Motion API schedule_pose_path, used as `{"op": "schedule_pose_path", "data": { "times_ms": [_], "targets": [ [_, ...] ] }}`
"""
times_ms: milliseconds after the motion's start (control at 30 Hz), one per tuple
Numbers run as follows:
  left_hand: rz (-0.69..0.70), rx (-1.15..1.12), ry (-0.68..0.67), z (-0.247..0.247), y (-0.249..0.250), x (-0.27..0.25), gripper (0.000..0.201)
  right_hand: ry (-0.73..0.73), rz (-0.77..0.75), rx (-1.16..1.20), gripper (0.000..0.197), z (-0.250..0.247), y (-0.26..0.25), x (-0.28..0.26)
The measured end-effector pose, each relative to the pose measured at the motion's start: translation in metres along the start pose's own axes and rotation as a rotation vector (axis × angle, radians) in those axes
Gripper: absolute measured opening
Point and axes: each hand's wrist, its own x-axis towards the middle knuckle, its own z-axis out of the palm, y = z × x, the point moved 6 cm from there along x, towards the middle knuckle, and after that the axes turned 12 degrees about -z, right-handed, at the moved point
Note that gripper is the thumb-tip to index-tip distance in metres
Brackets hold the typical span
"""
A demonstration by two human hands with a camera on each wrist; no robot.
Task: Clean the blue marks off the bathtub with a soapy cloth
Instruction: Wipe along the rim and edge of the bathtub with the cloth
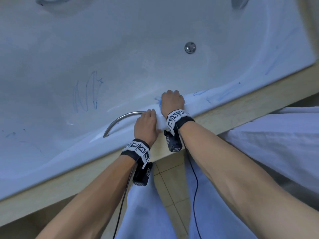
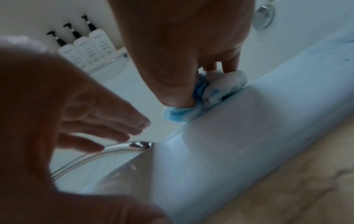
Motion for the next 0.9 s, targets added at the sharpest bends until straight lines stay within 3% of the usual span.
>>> {"op": "schedule_pose_path", "data": {
  "times_ms": [100,233,333,433,567,767,833,900],
  "targets": [
    [-0.026,-0.008,-0.078,-0.004,0.037,-0.001,0.054,0.006,0.037,-0.007,0.023,-0.02,0.056,-0.006],
    [-0.136,-0.033,-0.118,-0.009,0.068,0.007,0.021,0.063,0.125,-0.078,0.029,-0.05,0.159,-0.016],
    [-0.176,0.016,-0.128,-0.01,0.073,0.012,0.022,0.091,0.167,-0.114,0.031,-0.075,0.233,-0.018],
    [-0.186,0.038,-0.126,-0.005,0.074,0.015,0.027,0.067,0.186,-0.016,0.029,-0.09,0.27,-0.011],
    [-0.203,0.056,-0.122,-0.001,0.075,0.016,0.026,0.145,0.087,0.205,0.021,-0.103,0.224,-0.013],
    [-0.187,0.124,-0.127,-0.004,0.077,0.017,0.025,0.177,-0.358,0.248,0.027,-0.055,0.083,-0.066],
    [-0.188,0.103,-0.127,-0.002,0.077,0.017,0.025,0.115,-0.434,0.205,0.038,-0.022,0.077,-0.088],
    [-0.197,0.085,-0.128,0.0,0.074,0.018,0.025,0.164,-0.523,0.14,0.039,-0.001,0.085,-0.103]
  ]
}}
